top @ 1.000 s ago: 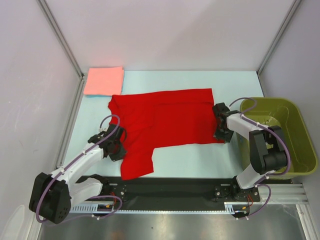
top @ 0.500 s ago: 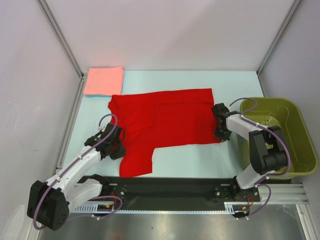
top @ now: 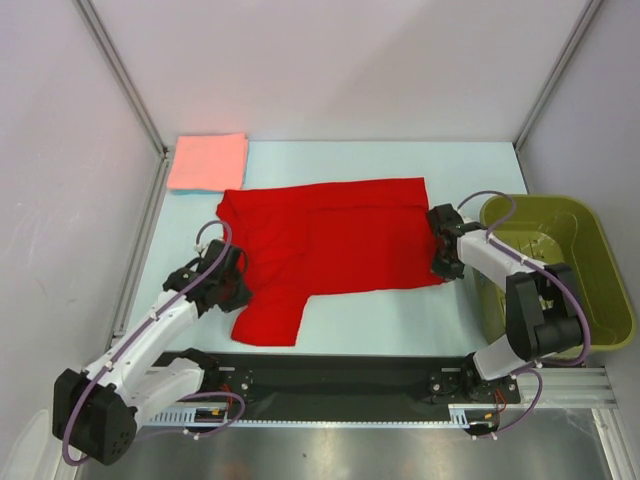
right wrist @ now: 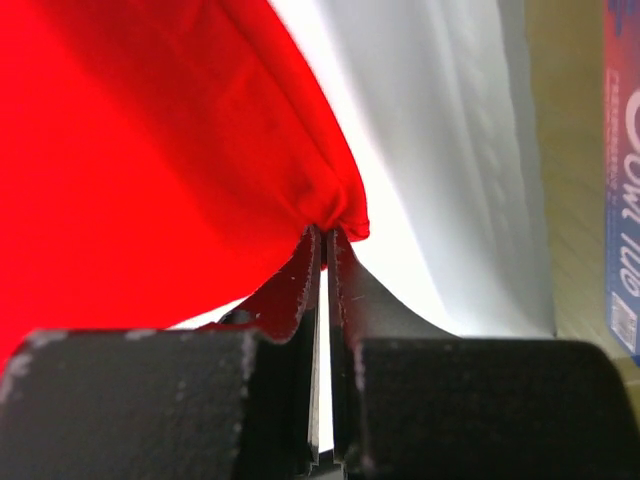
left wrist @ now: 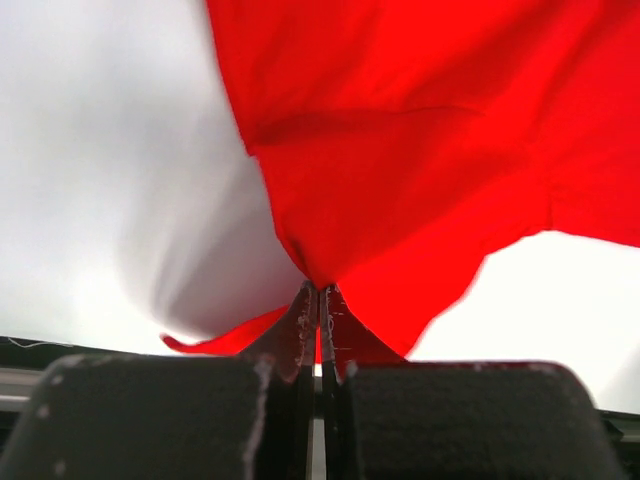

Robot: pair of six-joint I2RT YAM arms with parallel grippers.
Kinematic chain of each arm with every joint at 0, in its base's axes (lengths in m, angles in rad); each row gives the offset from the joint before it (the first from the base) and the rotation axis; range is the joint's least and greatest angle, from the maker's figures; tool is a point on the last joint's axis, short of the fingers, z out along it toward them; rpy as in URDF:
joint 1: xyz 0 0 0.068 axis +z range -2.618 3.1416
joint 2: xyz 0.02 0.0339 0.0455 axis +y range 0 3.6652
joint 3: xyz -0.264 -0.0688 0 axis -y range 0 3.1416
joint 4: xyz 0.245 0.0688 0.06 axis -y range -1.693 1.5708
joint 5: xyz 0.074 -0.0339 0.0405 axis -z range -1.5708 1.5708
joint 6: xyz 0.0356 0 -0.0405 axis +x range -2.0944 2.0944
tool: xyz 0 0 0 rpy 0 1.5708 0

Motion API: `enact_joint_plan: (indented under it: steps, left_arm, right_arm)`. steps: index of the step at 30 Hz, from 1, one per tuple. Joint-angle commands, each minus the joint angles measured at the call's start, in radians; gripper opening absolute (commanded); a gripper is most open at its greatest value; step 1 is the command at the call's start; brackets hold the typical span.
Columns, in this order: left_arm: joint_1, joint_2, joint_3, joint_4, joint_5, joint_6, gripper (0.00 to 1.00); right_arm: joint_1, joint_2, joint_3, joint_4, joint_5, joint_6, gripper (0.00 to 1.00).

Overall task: Fold and stack the t-shirts
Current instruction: Fold the tshirt

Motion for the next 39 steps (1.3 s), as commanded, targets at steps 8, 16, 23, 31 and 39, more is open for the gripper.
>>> enact_joint_plan:
  steps: [8,16,23,31,39]
  left_arm:
    - [0.065,0.244,0.388,-0.006,-0.068,0.15,0.0]
    - [0.167,0.481,0.609,0.027,-0.038,0.213,0.0]
    - [0.249,0.643,0.753,0.042,-0.021,0.279,0.0]
    - [0.264,0.819,0.915,0.039,0.056,0.304,0.0]
    - [0.269,0.936,1.047,0.013,0.068,0.311,0.0]
  right_arm:
    - [-0.031,0.126,0.281,-0.026,-0.074,-0.138,0.0]
    - [-0.089,0.309,0.506,-0.05,-0.151,-0.178,0.0]
    - [-0.1,0.468,0.692,-0.09,-0.175,-0.19,0.0]
    - [-0.114,0.583,0.859,-0.142,-0.183,-0.202,0.0]
    - [-0.12,0.668,0.977,-0.182,-0.183,-0.208,0.0]
